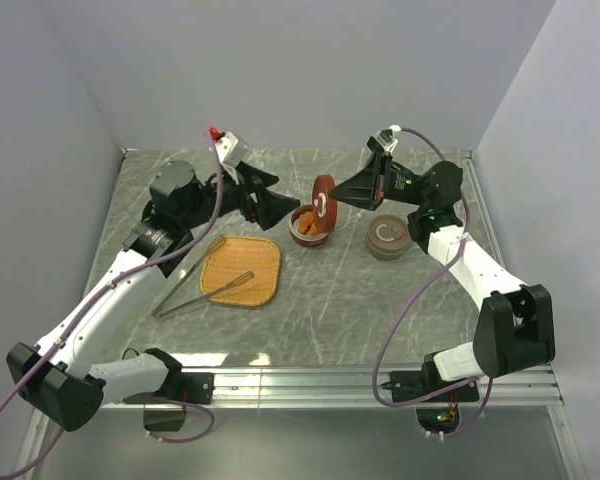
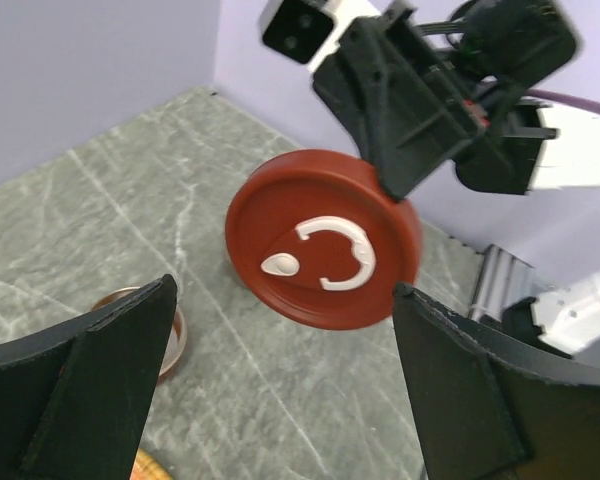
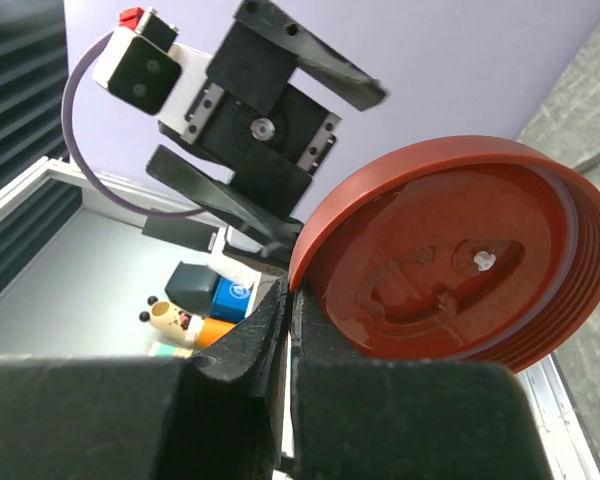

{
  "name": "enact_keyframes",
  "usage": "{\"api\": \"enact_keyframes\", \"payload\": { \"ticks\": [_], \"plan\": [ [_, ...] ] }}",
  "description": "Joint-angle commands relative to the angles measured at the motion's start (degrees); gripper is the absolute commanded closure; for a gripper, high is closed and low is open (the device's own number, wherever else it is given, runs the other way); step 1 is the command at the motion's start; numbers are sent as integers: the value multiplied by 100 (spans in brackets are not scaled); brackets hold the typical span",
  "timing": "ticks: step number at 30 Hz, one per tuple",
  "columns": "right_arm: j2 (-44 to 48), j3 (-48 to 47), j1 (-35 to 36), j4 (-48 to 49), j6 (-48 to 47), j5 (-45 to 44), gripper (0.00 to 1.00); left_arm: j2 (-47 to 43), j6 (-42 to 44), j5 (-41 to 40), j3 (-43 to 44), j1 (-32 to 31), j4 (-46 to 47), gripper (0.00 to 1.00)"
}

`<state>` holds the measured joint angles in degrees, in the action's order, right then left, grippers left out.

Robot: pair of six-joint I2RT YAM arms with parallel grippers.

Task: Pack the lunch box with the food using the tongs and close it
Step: Pass the lid of the lunch box from the right arm to the left

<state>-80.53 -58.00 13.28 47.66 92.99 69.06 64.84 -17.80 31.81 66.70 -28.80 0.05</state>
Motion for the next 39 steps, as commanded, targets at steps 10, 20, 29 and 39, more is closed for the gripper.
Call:
{"api": "enact_keyframes", "payload": {
  "ticks": [10,20,29,39],
  "plan": [
    [239,16,-1,560,114,-200,100,503,181,-686,467,-601,-190,4],
    [451,-62,157,-213,-746,-208,100,662,-180,-571,493,-697,107,5],
    [495,-186,263,-539,-1002,-340,100,802,-233,-676,555,-838,223,5],
    [512,-80,263,-143,-598,-402,100,855,-75,-1949,616,-926,-295,5]
  ]
}}
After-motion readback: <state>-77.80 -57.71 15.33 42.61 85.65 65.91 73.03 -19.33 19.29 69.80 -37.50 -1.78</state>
